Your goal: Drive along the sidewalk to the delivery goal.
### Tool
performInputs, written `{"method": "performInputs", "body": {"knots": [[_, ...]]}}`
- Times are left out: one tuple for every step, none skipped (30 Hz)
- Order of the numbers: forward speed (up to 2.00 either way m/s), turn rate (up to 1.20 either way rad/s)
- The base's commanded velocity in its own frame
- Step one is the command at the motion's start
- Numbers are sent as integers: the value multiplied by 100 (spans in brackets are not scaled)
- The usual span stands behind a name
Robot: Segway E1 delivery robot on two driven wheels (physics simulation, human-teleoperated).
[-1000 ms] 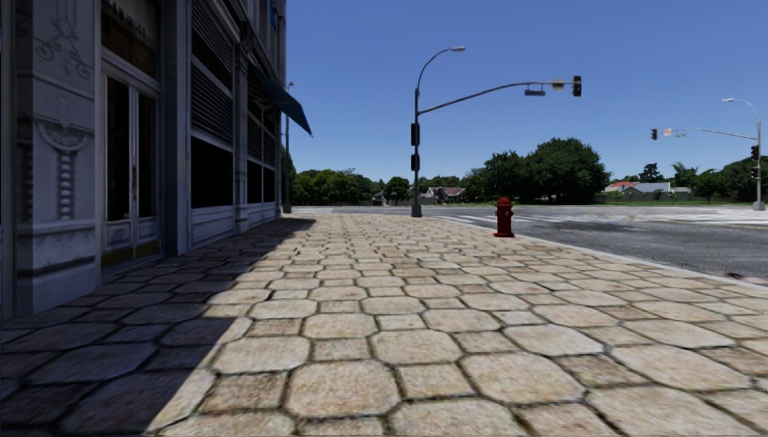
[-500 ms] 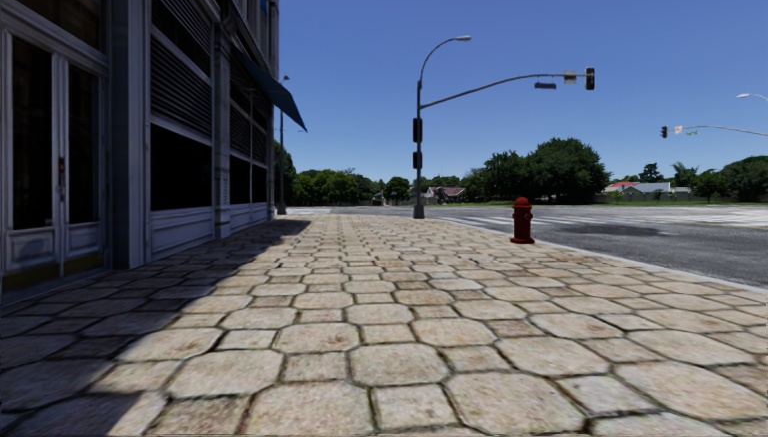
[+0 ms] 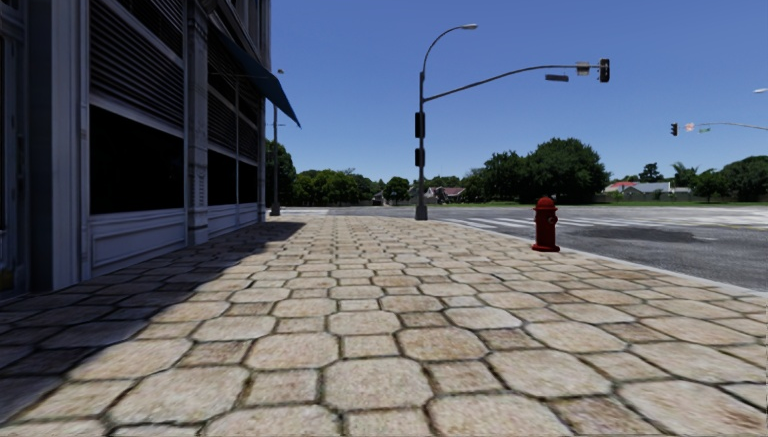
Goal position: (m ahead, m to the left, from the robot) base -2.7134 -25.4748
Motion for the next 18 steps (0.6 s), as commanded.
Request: {"method": "performInputs", "body": {"knots": [[191,0],[191,0],[191,0],[191,0],[191,0],[190,0],[190,0],[190,0],[190,0],[189,0],[189,0],[189,0],[189,0],[189,0],[189,0],[189,0],[188,0],[188,0]]}}
